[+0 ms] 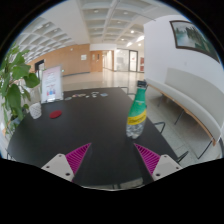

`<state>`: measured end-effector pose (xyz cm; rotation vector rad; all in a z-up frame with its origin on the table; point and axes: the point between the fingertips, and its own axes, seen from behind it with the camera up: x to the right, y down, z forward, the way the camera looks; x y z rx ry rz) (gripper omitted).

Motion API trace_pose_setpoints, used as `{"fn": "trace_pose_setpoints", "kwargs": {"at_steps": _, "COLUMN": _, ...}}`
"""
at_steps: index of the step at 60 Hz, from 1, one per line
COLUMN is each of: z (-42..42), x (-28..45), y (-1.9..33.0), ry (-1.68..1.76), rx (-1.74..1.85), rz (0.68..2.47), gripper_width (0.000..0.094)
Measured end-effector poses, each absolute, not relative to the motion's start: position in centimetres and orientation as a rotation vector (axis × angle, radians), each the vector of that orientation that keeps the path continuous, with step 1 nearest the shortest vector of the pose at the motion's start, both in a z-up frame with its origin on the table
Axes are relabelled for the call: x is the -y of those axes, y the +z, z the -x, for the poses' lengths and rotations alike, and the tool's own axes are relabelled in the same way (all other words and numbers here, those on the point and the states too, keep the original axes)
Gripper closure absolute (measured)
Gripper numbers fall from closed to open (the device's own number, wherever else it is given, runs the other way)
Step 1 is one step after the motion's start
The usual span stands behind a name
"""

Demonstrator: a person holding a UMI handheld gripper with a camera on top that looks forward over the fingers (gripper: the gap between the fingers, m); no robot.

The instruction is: Pour water

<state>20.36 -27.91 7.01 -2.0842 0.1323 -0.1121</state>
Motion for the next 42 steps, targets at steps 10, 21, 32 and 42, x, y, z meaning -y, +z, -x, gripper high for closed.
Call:
{"fn": "trace_pose_setpoints", "kwargs": {"at_steps": 10, "z": -27.6, "x": 24.0, "y": 7.8, "ry": -0.259, "rx": -0.187, "rz": 1.999, "gripper_width": 0.0083}}
{"fn": "trace_pose_setpoints", "kwargs": {"at_steps": 21, "z": -31.2, "x": 18.7, "y": 8.6, "ry": -0.308, "rx": -0.194, "rz": 1.918, "gripper_width": 0.0091}}
{"fn": "trace_pose_setpoints", "kwargs": {"at_steps": 32, "z": -32.1, "x": 14.2, "y": 7.4, "ry": -0.3, "rx": -0.203, "rz": 1.886, "gripper_width": 0.0221}}
{"fn": "trace_pose_setpoints", "kwargs": {"at_steps": 42, "z": -32.7, "x": 12.3, "y": 7.6, "ry": -0.325, "rx": -0.175, "rz": 1.852, "gripper_width": 0.0411}}
